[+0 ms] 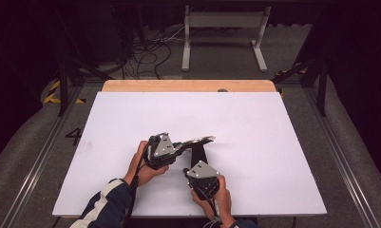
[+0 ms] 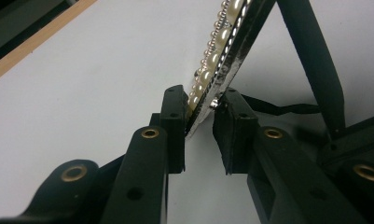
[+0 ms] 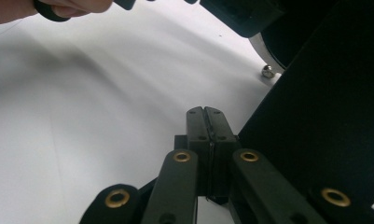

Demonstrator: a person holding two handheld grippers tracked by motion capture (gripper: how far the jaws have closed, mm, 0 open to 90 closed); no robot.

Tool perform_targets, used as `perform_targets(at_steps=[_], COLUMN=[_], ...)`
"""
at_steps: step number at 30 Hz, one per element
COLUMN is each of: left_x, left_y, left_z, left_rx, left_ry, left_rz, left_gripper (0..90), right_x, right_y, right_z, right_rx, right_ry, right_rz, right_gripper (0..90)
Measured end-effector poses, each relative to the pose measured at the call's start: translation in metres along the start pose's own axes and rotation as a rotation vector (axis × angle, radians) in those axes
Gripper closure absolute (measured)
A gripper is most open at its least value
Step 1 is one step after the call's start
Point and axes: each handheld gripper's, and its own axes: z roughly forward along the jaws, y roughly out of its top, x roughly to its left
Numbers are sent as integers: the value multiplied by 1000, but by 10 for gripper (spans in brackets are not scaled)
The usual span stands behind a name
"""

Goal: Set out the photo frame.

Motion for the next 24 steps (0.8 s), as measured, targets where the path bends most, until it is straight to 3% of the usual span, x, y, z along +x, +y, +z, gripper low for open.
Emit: perform_targets(at_steps=[7, 10, 15, 16, 19, 24], left_x=[-2, -3, -5, -5, -2, -2], left_y=[0, 1, 1, 1, -1, -1], left_z=[-1, -1, 0, 0, 0, 3], left_rx=[3, 8, 7, 5, -10, -28], left_ry=[0, 0, 0, 8, -25, -21], left_rz=[8, 23, 32, 29, -7, -9], left_gripper=[742, 742, 741, 749, 773, 765], right_x=[-7, -14, -22, -23, -27, -31], right_y=[-2, -3, -4, -4, -5, -7], right_z=[-2, -5, -7, -8, -10, -10], right_rx=[5, 4, 8, 9, 13, 20], right_ry=[13, 51, 65, 62, 50, 56], right_rz=[-2, 2, 6, 11, 20, 37], right_gripper=[900, 900, 900, 900, 900, 900])
